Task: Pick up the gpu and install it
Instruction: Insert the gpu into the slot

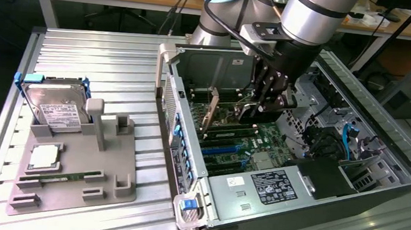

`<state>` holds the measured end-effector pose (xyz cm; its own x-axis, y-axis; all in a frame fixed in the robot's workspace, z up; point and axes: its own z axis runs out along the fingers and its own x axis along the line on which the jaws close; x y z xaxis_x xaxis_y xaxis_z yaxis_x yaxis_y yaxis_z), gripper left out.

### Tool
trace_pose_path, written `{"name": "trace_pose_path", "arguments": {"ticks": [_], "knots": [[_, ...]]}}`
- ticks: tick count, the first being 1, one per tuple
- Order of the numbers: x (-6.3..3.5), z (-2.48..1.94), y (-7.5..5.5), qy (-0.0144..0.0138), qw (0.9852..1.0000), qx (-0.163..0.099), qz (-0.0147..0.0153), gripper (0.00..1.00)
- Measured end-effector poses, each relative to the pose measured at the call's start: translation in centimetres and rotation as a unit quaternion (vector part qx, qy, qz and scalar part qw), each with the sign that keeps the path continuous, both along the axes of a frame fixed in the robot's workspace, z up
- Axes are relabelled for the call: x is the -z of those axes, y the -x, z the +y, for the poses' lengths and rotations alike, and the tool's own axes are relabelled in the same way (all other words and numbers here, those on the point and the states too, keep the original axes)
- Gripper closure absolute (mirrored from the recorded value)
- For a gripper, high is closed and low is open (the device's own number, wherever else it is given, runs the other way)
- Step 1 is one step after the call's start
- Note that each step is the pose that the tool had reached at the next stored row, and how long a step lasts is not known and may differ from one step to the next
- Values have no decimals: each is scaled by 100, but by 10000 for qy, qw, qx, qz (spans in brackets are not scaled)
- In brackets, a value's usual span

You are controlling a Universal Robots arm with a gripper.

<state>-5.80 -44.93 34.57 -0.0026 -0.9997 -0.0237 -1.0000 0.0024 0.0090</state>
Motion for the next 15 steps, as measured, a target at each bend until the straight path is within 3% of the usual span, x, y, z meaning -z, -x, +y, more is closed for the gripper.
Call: {"name": "trace_pose_path", "arguments": {"ticks": [15], "knots": [[42,-13,1,0,10000,0,-1,73]]}}
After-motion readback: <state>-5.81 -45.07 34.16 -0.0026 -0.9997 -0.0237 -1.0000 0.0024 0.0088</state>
